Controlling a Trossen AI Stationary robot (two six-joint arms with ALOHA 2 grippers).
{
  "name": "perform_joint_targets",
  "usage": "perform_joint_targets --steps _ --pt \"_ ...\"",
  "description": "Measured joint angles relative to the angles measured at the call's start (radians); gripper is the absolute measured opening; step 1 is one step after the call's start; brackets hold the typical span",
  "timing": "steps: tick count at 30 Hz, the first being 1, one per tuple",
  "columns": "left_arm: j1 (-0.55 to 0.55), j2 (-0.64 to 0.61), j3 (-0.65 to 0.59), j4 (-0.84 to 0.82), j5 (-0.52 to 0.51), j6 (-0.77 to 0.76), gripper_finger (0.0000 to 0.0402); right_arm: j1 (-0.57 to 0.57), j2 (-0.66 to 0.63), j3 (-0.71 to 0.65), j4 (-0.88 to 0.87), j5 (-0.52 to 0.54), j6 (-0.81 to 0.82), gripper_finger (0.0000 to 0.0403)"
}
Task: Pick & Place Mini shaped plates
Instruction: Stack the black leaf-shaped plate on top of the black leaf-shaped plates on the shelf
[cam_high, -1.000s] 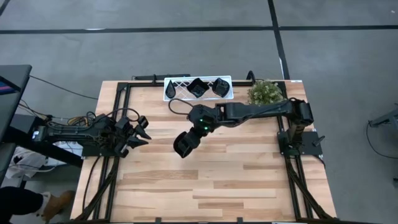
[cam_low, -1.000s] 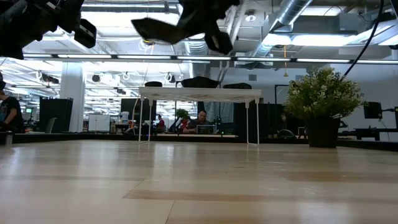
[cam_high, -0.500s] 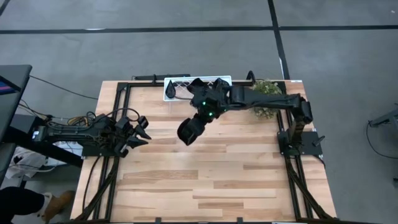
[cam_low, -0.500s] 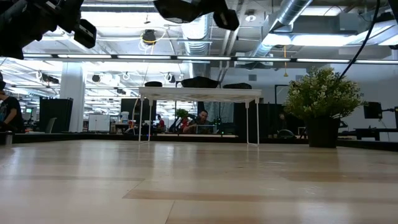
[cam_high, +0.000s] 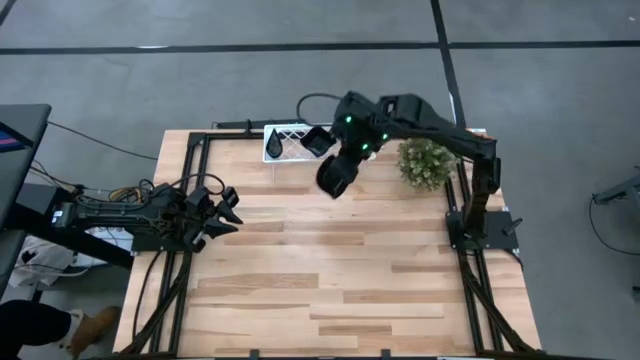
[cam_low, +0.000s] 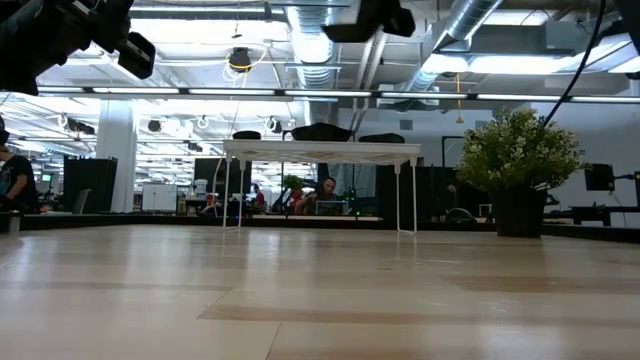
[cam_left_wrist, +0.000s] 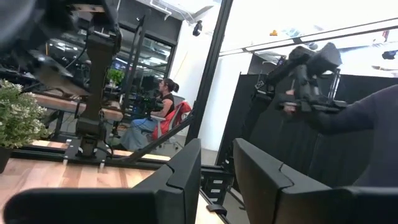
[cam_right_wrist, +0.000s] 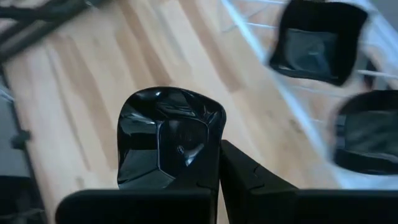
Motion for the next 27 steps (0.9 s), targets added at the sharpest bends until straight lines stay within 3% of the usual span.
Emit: perform_joint_targets --steps 7,13,20,27 --pt "0.000 0.000 0.000 0.000 0.000 0.003 0.0097 -0.144 0.000 0.023 -0.074 -0.010 -0.217 0.0000" --pt "0.000 0.000 0.000 0.001 0.000 0.002 0.0097 -0.260 0.000 0.023 -0.077 -0.096 -0.360 0.0000" --pt "0.000 0.000 0.000 0.003 0.000 0.000 0.0097 -0.368 0.000 0.023 -0.077 -0.207 -0.475 0.0000" --pt "0.000 0.000 0.000 0.004 0.000 0.000 0.0097 -0.426 0.000 0.018 -0.070 -0.214 -0.548 0.0000"
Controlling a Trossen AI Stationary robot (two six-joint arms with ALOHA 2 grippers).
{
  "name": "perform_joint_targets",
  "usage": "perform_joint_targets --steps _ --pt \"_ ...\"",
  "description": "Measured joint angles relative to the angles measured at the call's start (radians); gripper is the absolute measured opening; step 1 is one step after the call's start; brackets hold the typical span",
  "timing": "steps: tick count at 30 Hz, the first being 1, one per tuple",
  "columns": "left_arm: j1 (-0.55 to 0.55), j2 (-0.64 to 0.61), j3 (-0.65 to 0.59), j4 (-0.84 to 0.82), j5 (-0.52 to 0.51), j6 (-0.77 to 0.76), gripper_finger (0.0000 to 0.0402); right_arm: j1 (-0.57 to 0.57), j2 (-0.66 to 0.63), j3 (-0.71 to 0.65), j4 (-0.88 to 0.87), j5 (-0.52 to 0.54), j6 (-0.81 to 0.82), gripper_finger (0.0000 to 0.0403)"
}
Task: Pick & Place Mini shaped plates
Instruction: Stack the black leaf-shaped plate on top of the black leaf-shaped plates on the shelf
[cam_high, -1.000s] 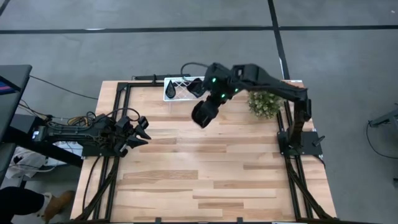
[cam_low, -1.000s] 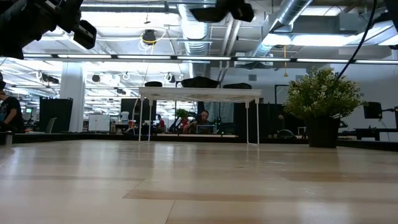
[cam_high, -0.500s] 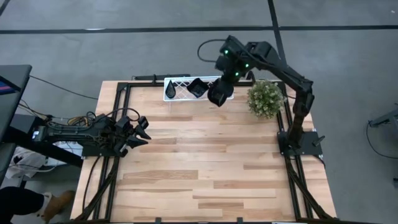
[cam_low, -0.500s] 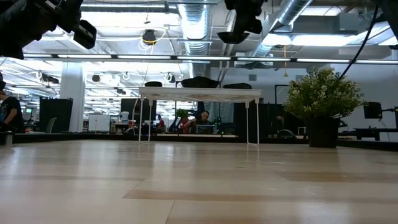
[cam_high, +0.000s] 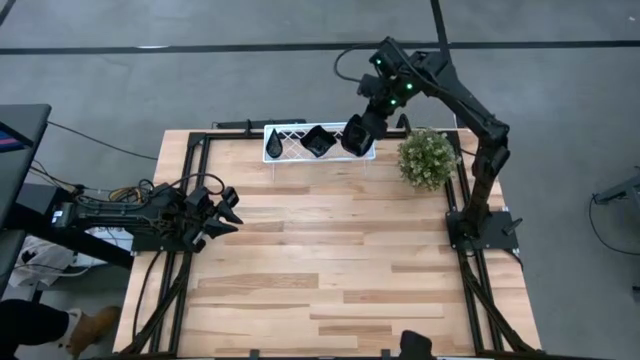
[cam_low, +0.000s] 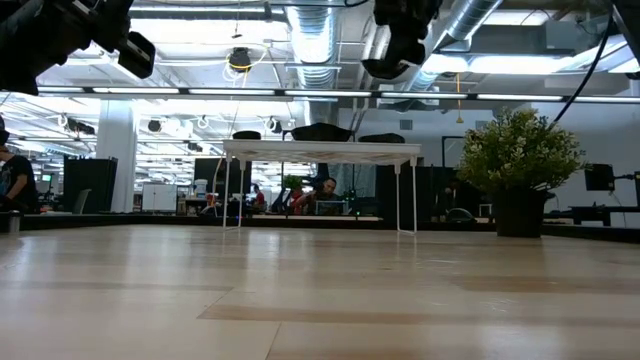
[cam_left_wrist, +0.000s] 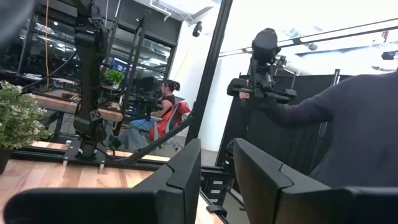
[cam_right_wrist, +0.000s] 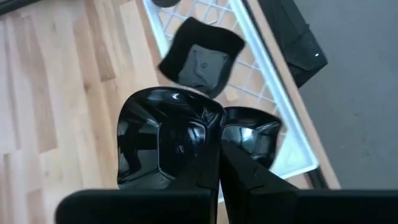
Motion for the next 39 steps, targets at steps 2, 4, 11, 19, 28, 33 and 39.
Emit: perform_joint_targets --steps 2,4,11,19,28,33,39 --pt "0.000 0.000 0.000 0.000 0.000 0.002 0.0097 -0.012 -0.001 -0.020 0.025 0.000 -0.019 0.0000" --pt "0.000 0.000 0.000 0.000 0.000 0.002 0.0097 -0.026 0.000 -0.041 0.048 0.000 -0.032 0.0000" --pt "0.000 0.000 0.000 0.001 0.000 0.002 0.0097 -0.080 0.002 -0.133 0.126 -0.027 -0.092 0.0000" --pt "0.000 0.000 0.000 0.006 0.000 0.003 0.0097 -0.144 -0.001 -0.246 0.217 -0.124 -0.123 0.0000" --pt "0.000 0.000 0.000 0.007 -0.001 0.003 0.0097 -0.171 0.001 -0.344 0.271 -0.220 -0.123 0.0000" --pt "0.000 0.000 0.000 0.007 -0.001 0.003 0.0097 -0.165 0.001 -0.406 0.324 -0.239 -0.122 0.0000" --pt "0.000 0.000 0.000 0.008 -0.001 0.003 0.0097 -0.170 0.001 -0.415 0.348 -0.239 -0.122 0.0000"
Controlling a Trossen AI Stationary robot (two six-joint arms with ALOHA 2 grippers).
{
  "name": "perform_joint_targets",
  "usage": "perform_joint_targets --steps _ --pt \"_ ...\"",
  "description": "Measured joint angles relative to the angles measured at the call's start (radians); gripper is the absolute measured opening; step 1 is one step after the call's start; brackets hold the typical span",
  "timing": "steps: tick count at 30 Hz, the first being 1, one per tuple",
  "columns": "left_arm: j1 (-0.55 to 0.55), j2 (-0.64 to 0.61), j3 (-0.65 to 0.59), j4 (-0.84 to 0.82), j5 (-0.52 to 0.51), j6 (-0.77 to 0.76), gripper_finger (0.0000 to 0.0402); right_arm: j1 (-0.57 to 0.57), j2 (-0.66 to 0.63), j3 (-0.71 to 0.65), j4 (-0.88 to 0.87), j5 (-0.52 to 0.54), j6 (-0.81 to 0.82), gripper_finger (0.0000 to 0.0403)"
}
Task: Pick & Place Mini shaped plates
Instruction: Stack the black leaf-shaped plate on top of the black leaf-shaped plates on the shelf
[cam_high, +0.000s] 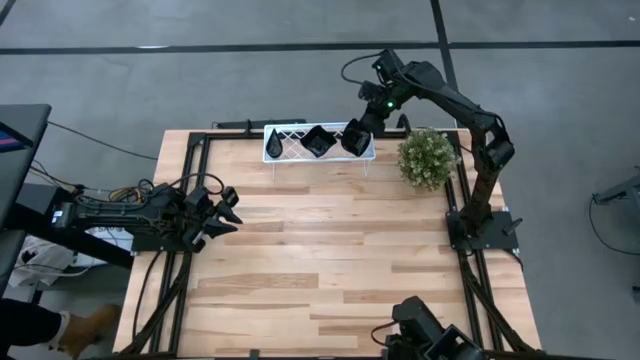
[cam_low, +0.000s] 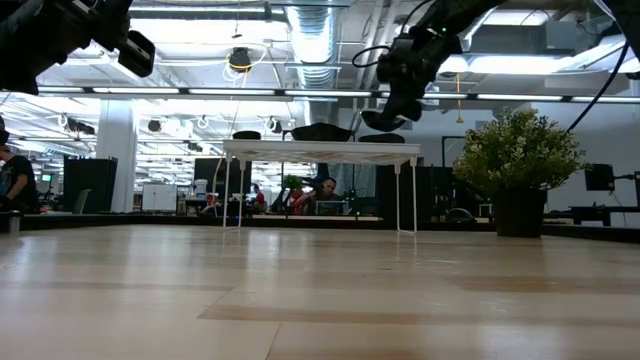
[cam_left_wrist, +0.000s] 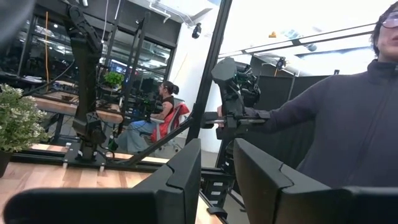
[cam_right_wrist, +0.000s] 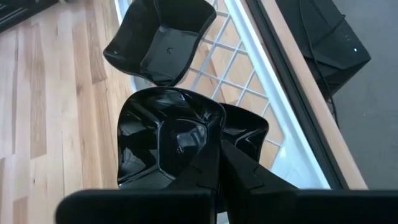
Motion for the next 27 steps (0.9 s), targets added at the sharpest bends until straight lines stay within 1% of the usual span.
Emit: perform_joint_targets --steps 5,15,27 --pt "0.000 0.000 0.000 0.000 0.000 0.000 0.0097 0.003 0.003 0.000 0.002 0.000 0.000 0.0000" --pt "0.000 0.000 0.000 0.000 0.000 0.000 0.0097 0.015 0.061 0.000 0.008 0.010 0.009 0.0000" --pt "0.000 0.000 0.000 0.001 0.000 0.000 0.0097 0.015 0.060 0.001 0.012 0.007 0.100 0.0000"
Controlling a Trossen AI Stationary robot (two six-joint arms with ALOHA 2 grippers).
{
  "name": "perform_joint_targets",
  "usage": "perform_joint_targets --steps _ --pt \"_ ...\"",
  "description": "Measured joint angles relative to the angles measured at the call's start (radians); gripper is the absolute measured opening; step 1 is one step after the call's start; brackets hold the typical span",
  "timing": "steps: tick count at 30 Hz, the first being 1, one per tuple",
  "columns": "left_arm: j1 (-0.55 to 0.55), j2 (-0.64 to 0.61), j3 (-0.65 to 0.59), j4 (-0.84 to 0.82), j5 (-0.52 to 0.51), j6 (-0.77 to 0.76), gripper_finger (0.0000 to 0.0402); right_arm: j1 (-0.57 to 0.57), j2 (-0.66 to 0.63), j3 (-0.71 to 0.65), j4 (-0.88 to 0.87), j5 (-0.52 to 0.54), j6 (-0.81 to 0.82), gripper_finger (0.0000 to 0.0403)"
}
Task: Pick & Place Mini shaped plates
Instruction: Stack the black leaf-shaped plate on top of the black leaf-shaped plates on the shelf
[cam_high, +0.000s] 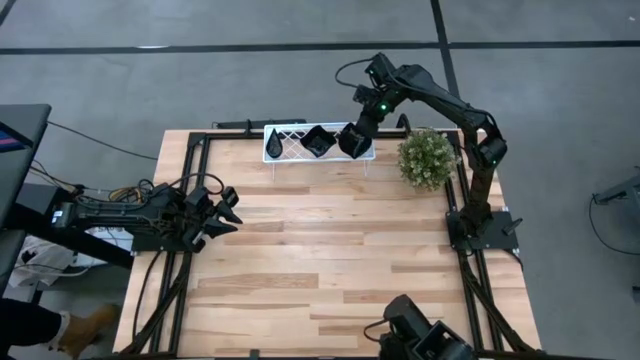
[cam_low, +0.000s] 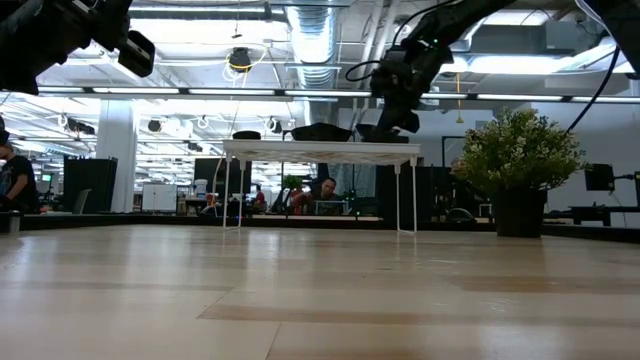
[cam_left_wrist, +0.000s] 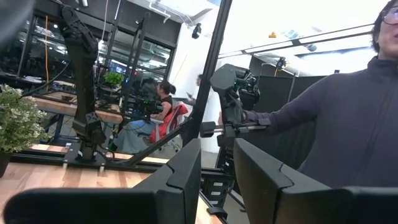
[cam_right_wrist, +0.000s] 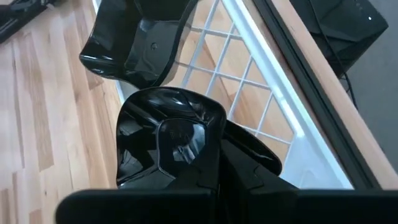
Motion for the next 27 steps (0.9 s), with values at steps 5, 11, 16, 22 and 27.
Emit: perform_joint_targets --steps 5,11,16,22,27 --pt "0.000 0.000 0.000 0.000 0.000 0.000 0.0097 0.000 -0.002 0.040 -0.015 0.025 0.034 0.0000" --pt "0.000 0.000 0.000 0.000 0.000 0.000 0.0097 0.000 -0.003 0.083 -0.085 0.078 0.122 0.0000" --pt "0.000 0.000 0.000 0.000 0.000 0.000 0.0097 0.003 -0.003 0.083 -0.116 0.154 0.191 0.0000" --pt "0.000 0.000 0.000 0.000 0.000 0.000 0.0097 0.009 -0.002 0.082 -0.117 0.184 0.258 0.0000" --pt "0.000 0.000 0.000 0.000 0.000 0.000 0.0097 0.019 0.000 0.082 -0.116 0.189 0.266 0.0004"
